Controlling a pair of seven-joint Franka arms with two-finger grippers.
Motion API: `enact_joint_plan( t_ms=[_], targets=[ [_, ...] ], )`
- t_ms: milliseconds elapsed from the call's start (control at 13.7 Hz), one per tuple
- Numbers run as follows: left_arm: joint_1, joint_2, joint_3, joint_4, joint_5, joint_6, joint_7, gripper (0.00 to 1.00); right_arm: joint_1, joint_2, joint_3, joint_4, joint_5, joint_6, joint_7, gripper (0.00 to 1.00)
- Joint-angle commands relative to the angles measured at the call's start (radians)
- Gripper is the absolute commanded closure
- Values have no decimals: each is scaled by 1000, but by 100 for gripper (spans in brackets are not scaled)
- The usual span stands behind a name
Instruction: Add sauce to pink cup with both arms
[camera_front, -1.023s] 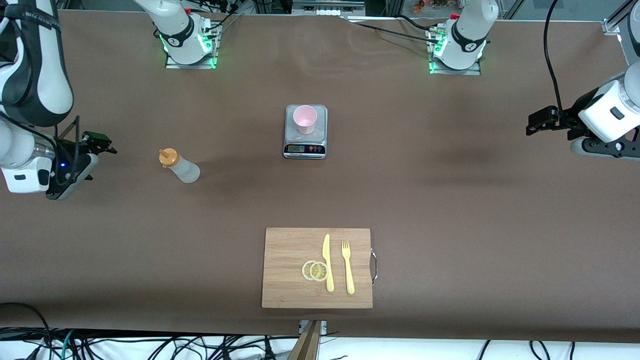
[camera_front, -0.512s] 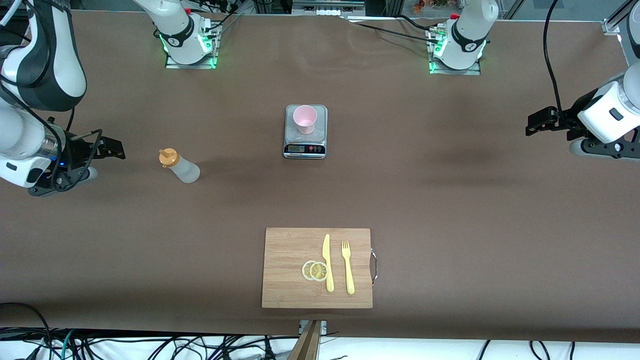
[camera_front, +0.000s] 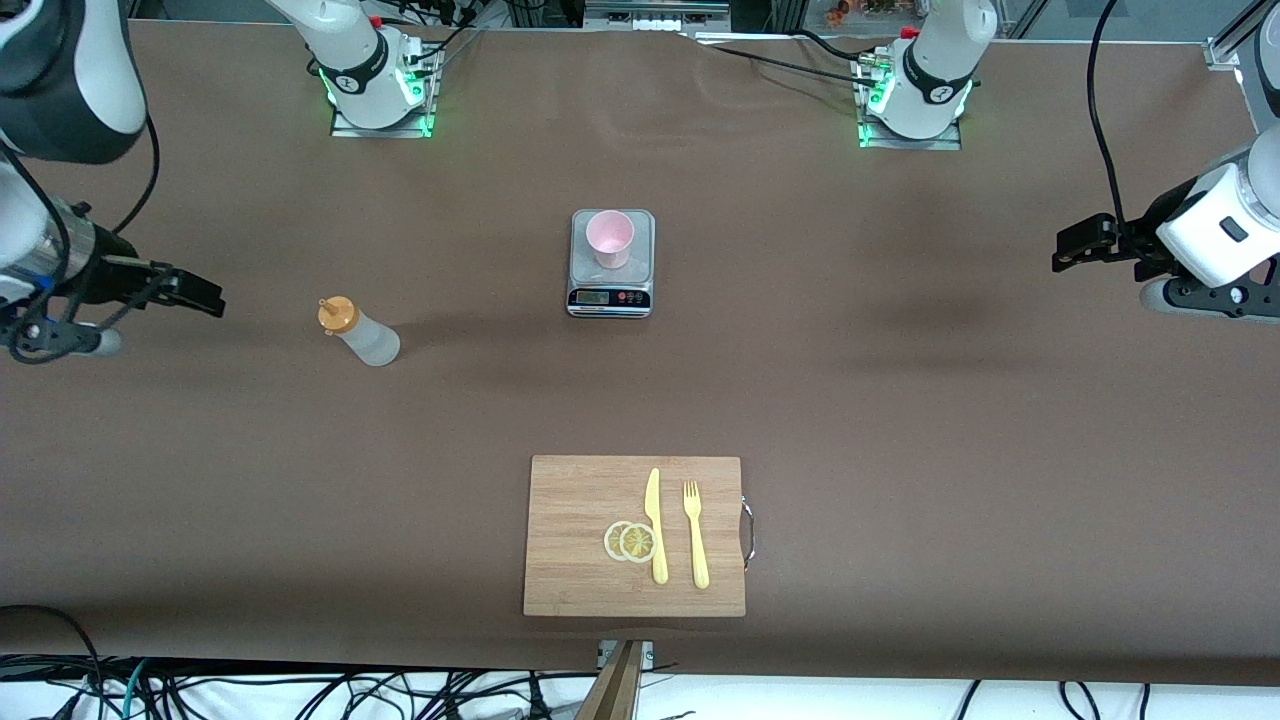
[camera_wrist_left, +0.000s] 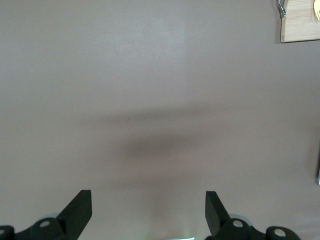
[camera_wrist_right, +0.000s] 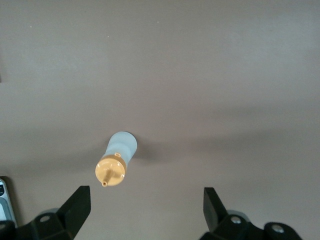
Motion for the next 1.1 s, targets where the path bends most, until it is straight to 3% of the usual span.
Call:
enact_joint_plan(
  t_ms=[0,219,585,1023],
  targets=[
    [1,11,-5,26,15,-9,20,0,-10,-95,-40,-17,-1,-86,12,0],
    [1,19,-2,27,13,-8,18,0,-17,-108,-44,62,-1,-196,-40,0],
    [10,41,-2,44,10,-5,15,0,-16,-104,-39,23,2,-92,-74,0],
    [10,37,-2,47,12,-5,11,0,-16,-103,-39,24,2,-95,-74,0]
  ],
)
